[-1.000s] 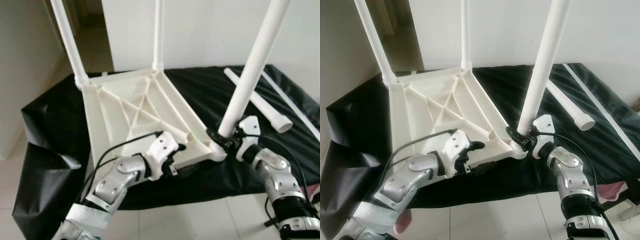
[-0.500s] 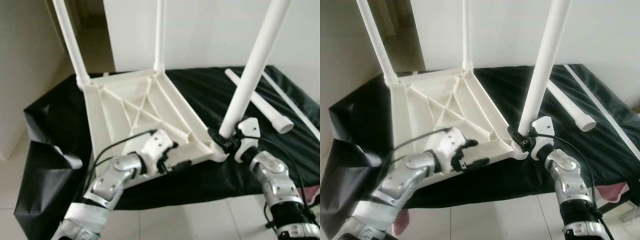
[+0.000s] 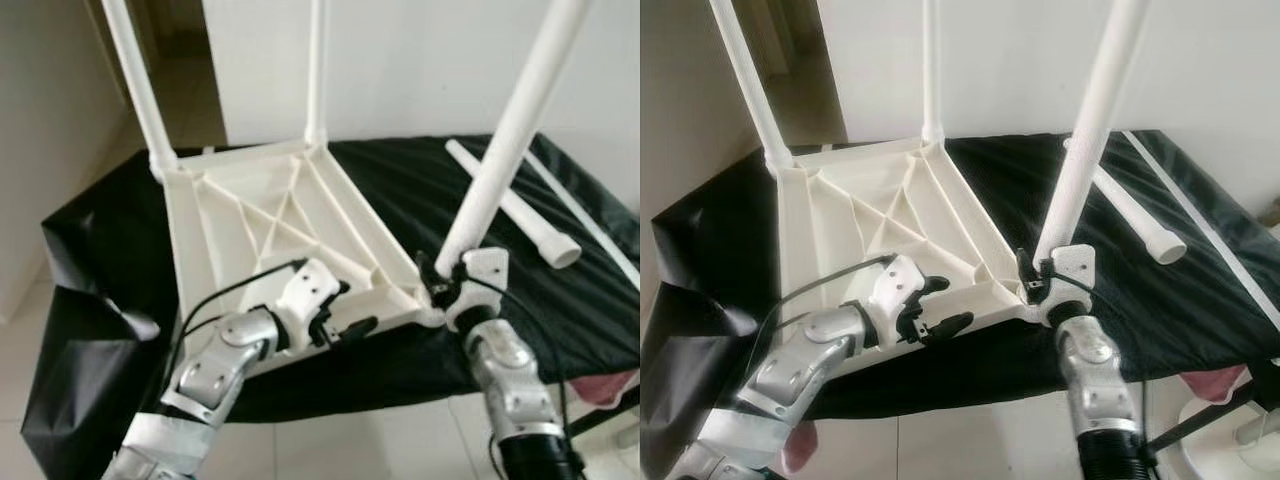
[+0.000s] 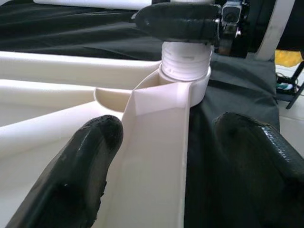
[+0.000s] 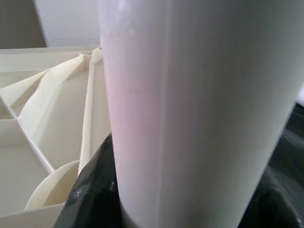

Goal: Building children table

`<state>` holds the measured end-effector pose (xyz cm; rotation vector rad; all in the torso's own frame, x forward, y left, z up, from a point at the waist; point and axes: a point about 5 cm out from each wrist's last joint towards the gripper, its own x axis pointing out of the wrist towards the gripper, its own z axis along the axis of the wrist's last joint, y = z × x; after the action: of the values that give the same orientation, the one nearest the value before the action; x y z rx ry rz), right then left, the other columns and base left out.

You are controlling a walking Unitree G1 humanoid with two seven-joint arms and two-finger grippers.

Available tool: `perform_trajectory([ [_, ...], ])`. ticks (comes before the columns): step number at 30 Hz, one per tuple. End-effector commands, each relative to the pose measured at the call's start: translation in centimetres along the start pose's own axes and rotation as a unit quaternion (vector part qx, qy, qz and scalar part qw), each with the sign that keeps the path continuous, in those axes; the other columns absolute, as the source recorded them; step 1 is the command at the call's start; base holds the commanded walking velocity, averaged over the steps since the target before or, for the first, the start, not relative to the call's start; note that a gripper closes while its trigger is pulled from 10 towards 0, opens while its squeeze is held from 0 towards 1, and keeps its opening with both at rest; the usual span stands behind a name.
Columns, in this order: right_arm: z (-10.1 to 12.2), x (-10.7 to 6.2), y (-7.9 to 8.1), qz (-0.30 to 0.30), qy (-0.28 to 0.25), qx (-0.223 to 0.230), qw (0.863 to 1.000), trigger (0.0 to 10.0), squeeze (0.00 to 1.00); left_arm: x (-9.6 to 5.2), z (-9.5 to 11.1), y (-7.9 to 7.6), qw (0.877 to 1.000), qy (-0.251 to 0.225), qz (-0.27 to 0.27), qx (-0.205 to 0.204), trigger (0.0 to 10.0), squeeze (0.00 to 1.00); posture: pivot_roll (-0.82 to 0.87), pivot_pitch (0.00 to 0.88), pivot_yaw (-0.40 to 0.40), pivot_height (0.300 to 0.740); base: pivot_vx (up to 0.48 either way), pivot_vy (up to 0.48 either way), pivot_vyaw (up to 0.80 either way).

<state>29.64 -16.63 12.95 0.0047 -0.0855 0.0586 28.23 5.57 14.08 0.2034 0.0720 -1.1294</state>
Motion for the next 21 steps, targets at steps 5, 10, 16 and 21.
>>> perform_trajectory([
  [5,-2.0,-1.2,1.1,-0.137,0.048,0.087,0.986,10.0,0.00,0.0,-0.2,-0.6,1.000,0.006,-0.012,0.006,10.0,0.00,0.02,0.000,-0.015,0.740,0.000,0.000,0.00],
  [10,-1.3,-1.1,1.5,-0.129,0.039,0.085,0.987,10.0,0.00,0.0,-0.2,-0.6,1.000,0.005,-0.015,0.004,10.0,0.00,0.01,0.000,-0.006,0.740,0.000,0.000,0.00],
  [16,-0.9,-1.4,1.3,-0.119,0.034,0.074,0.990,10.0,0.00,0.0,0.0,-0.3,1.000,0.008,-0.017,0.010,10.0,0.00,0.02,0.000,-0.003,0.740,0.000,0.000,0.00],
  [21,-0.7,-1.4,1.5,-0.117,0.031,0.070,0.990,10.0,0.48,-0.1,0.0,-0.4,1.000,0.007,-0.016,0.010,10.0,0.00,0.03,0.000,-0.002,0.740,0.000,0.000,0.00],
])
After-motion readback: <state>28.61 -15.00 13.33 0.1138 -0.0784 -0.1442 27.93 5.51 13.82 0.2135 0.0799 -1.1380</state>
